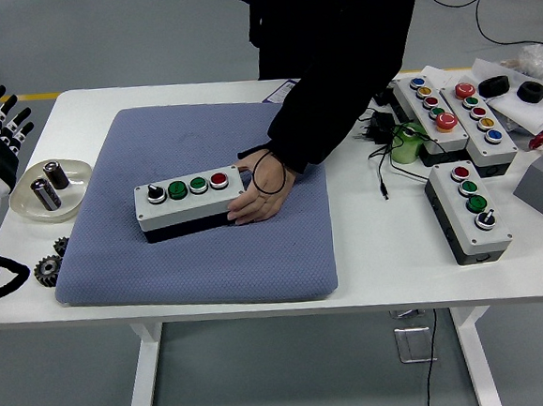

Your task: Pick up the button,place it on the desk,press the button,press the button

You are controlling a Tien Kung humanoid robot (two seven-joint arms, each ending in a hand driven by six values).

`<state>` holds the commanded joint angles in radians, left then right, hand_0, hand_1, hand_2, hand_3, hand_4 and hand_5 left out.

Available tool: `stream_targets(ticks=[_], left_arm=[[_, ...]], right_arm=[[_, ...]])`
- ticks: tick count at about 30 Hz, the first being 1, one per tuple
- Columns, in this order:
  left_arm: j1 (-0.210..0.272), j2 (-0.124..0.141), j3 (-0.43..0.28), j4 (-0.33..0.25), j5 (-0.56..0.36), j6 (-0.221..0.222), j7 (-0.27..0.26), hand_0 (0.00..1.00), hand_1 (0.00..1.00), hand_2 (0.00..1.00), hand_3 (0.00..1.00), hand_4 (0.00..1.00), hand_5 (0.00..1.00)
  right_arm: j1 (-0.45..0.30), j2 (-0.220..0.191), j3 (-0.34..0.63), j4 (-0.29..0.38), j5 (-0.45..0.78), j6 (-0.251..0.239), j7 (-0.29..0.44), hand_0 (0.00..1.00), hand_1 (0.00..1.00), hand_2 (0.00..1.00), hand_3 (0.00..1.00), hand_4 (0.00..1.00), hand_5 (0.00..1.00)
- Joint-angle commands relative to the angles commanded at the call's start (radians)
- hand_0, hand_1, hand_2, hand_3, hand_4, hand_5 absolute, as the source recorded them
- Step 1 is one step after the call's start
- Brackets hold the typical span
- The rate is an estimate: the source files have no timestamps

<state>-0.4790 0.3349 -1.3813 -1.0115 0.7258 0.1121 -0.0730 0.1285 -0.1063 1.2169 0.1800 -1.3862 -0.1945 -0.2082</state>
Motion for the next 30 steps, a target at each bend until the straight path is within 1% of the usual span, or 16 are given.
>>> stream_targets(ticks=[4,9,17,30], left_arm=[[-0.002,-0.002,0.008,0.005,-0.014,-0.006,0.008,0.903,0.893,0.965,0.998,0.798,0.998],[-0.008,-0.007,0.013,-0.006,0.005,-0.007,0.008,0.903,0.894,0.964,0.998,0.800,0.998],[0.006,0.000,0.016,-0.037,0.014,-0.010,0.012,0.903,0.894,0.961,0.998,0.800,0.998],[0.025,0.006,0.038,-0.057,0.019,-0.010,0.017,0.902,0.894,0.960,0.998,0.800,0.998]], right_arm=[[0.000,0.000,0.000,0.000,0.001,0.000,0.001,0.745,0.681,0.702,0.576,0.180,0.114],[0.004,0.000,0.002,0.000,-0.004,0.000,0.000,0.746,0.681,0.702,0.576,0.179,0.113],[0.008,0.000,-0.007,0.000,0.005,-0.001,0.000,0.745,0.681,0.702,0.576,0.179,0.113],[-0.008,-0.001,-0.021,0.000,0.011,-0.001,-0.003,0.745,0.681,0.702,0.575,0.180,0.114]])
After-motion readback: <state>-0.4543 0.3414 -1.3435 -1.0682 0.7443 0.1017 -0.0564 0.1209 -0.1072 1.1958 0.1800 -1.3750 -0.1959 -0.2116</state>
